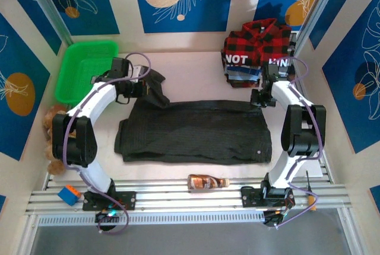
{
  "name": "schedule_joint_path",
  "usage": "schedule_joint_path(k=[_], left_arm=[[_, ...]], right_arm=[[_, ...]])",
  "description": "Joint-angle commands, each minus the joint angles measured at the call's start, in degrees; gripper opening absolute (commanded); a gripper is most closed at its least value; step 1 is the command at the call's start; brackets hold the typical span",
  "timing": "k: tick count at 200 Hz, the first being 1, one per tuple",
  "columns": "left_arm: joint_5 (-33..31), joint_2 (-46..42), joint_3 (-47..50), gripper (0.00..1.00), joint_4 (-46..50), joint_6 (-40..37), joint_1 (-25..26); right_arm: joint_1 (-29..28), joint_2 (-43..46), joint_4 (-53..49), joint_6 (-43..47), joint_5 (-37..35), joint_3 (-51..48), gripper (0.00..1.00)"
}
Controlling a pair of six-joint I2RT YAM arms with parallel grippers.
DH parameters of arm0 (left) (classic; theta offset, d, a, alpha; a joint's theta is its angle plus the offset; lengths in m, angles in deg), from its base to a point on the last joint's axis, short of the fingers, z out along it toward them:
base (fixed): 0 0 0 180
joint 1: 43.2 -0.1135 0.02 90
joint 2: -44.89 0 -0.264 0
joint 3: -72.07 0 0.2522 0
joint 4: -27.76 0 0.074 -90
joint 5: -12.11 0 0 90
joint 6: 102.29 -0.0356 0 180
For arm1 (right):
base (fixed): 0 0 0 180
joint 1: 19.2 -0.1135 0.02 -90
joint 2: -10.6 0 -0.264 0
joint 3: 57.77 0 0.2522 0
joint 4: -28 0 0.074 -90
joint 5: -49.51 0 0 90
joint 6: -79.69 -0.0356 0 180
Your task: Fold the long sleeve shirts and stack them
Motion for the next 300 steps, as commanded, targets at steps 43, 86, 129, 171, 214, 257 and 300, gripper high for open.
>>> schedule_joint_path(k=[43, 86, 129, 171, 214, 257, 300], left_arm=[[-0.85, -9.01, 10.66, 0.0, 0.78, 1.7, -0.37], [-4.14, -16.31, 17.92, 0.0, 1.5, 3.54, -0.36], [-9.71, -17.75, 21.15, 0.0, 4.19, 4.56, -0.42], [-13.16, -15.22, 21.58, 0.0, 5.66, 5.0, -0.42], [-14.69, -13.48, 23.5, 0.0, 5.59, 6.5, -0.36], [-15.04, -12.3, 24.66, 0.0, 4.66, 9.09, -0.12], [-17.0, -13.89, 22.97, 0.32, 6.57, 12.3, -0.1]], right_arm=[[-0.15, 4.58, 0.76, -1.33, 0.14, -6.24, 0.0], [-0.13, 6.79, 1.54, -2.82, -0.56, -10.53, 0.0], [-0.24, 7.85, 0.94, -5.06, -1.46, -13.22, 0.0], [-1.32, 8.84, 0.39, -8.02, -3.02, -16.65, 0.01], [-2.28, 8.43, 0.03, -9.31, -3.92, -17.82, 0.01], [-2.57, 5.24, -3.53, -10.87, -6.66, -15.5, 0.04], [-1.97, 6.51, -6.21, -13.5, -7.48, -14.12, 0.4]])
